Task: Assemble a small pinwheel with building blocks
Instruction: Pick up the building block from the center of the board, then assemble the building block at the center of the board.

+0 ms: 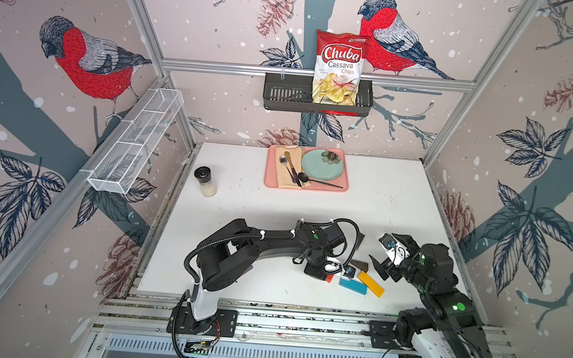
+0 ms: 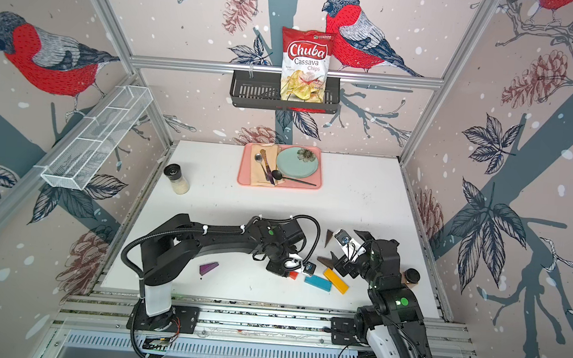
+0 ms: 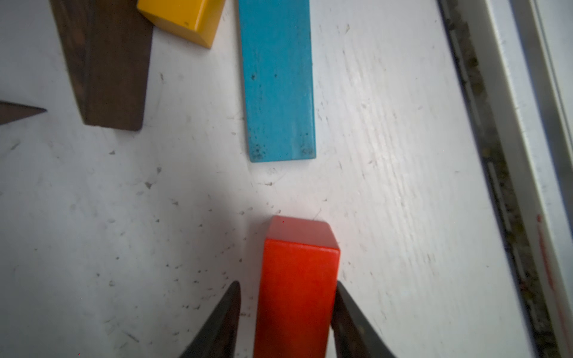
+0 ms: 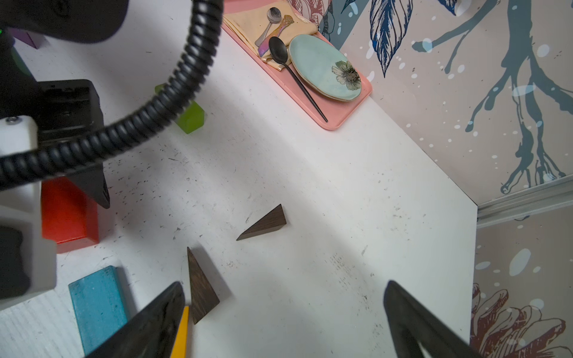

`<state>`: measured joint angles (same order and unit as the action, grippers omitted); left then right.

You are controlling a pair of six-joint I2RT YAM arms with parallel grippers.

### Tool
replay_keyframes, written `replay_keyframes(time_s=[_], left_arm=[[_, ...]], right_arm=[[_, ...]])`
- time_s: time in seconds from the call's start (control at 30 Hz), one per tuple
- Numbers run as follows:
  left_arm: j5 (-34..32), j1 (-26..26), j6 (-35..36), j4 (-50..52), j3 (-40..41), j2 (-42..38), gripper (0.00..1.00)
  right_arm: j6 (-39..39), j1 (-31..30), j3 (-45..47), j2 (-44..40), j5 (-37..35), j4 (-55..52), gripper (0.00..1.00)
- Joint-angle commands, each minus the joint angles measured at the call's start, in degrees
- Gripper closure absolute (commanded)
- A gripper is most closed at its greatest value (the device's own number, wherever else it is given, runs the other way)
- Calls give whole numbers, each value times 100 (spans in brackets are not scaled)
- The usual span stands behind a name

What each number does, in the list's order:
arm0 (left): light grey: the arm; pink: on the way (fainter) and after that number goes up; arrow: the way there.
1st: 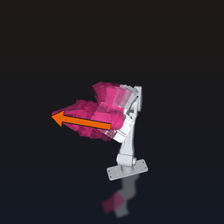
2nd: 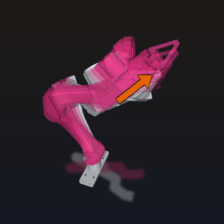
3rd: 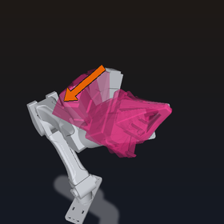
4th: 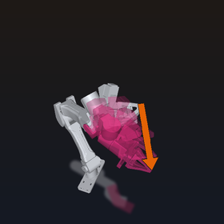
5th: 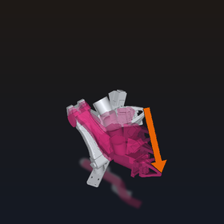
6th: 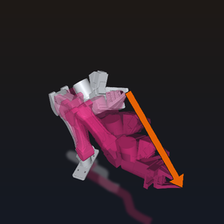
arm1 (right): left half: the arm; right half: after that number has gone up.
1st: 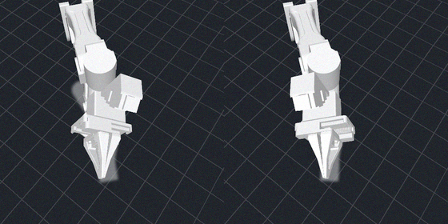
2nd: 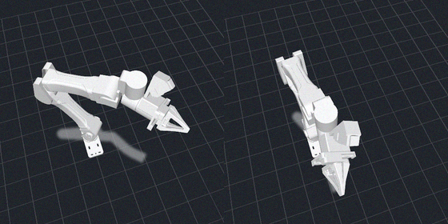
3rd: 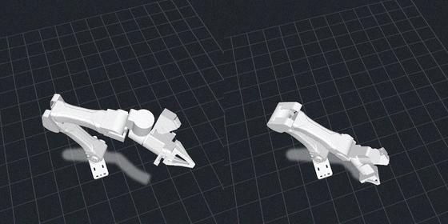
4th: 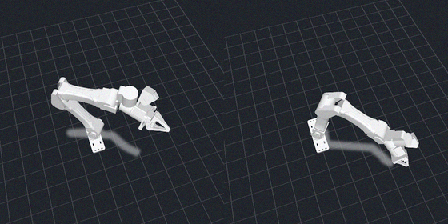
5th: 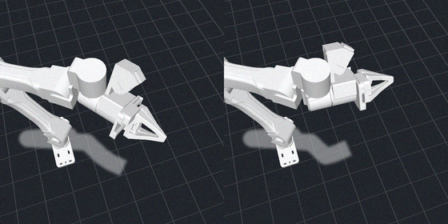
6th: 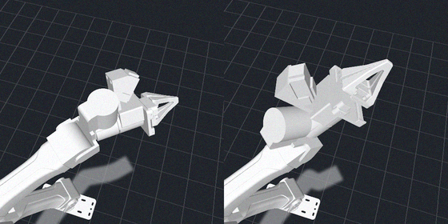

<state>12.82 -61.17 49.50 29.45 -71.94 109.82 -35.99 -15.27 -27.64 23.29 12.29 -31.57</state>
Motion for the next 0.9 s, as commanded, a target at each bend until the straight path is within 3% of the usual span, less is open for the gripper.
replay_keyframes(time_s=[0.0, 0.1, 0.37, 0.73, 0.87], left_arm=[[-68, -5, -83, 121, -174, 132, 68], [-76, 15, -212, 193, -224, 142, 79], [48, 657, -746, 208, -327, -161, 84], [-360, 1659, -854, 666, -1600, 59, 82], [-891, 1851, -785, 606, -1733, 277, 82]], right_arm=[[11, -28, -57, 50, -3, 52, 1], [-1, -46, -82, 96, -24, 127, 0], [-72, -21, -228, 497, -86, 755, 1], [-175, 331, -613, 1465, 242, 1491, 1], [-270, 496, -789, 1817, 358, 1630, 0]])
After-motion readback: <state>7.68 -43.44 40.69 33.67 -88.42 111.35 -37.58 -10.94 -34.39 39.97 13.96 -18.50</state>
